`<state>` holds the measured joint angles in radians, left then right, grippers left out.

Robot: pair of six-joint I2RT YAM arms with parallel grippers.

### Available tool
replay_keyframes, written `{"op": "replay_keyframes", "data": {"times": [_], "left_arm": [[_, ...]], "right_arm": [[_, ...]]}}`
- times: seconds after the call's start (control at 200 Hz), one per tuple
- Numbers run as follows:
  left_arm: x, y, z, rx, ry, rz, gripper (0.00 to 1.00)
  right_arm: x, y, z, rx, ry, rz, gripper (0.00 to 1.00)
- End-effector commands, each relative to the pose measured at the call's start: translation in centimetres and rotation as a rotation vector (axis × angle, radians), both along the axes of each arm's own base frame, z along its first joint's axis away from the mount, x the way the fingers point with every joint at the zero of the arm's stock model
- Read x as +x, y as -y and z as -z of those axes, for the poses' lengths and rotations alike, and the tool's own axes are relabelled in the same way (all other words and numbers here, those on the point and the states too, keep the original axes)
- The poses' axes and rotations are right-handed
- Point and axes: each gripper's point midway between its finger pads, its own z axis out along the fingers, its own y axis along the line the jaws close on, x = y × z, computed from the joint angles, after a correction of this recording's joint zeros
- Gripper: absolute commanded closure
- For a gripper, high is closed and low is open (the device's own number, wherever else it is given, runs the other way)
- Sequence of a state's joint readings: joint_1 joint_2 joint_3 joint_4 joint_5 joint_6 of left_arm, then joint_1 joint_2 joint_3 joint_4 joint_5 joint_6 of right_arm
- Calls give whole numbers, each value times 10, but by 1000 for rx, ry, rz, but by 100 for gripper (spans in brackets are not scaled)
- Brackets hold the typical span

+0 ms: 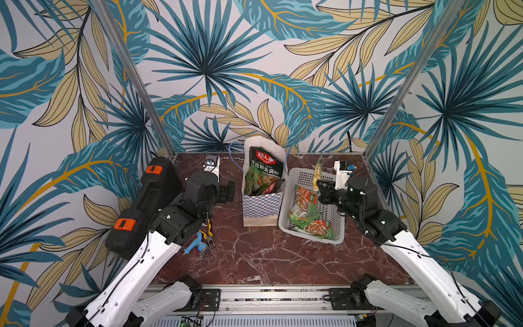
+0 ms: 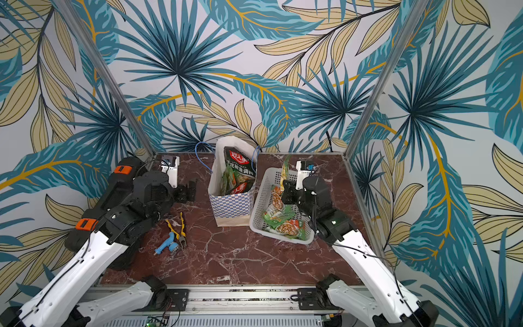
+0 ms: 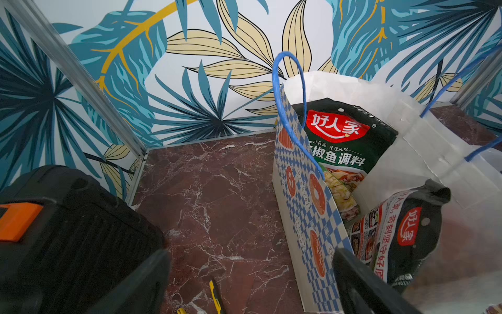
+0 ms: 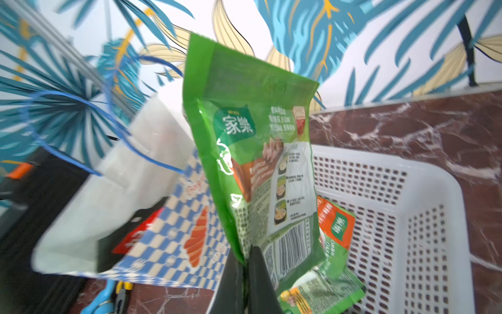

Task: Place the condiment packets inside the bag
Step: Pick up the condiment packet from the storage box, then place the condiment packet in the paper bag.

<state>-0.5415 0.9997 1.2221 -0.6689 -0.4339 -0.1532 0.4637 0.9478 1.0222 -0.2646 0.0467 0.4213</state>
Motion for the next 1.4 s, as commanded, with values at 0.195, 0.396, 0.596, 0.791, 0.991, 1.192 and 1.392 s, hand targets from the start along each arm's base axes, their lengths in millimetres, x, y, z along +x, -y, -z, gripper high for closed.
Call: {"op": "replay_keyframes", "data": {"times": [0.195,0.396,0.596,0.791,0.991,1.192,1.392], "left_arm": [[1,-5,-5,5,27,-15,3],[1,-5,-5,6,29,-16,3],[1,-6,-5,10,31,-18,3],[0,-7,-6,14,36,-25,4],[0,-7,-6,17,37,-21,4],[-1,-7,-8,11,45,-15,4],[-10,-10,-19,-17,88,-7,4]], "right_arm": [[-46,-74,-107,271,258,-487,100],[-56,-110,-135,351,290,-641,100],[-25,-140,-124,333,219,-602,100],[26,-164,-87,277,94,-519,100],[58,-183,-49,204,-57,-487,60],[43,-170,-49,184,-65,-475,47],[16,-143,-44,143,-59,-446,37]]}}
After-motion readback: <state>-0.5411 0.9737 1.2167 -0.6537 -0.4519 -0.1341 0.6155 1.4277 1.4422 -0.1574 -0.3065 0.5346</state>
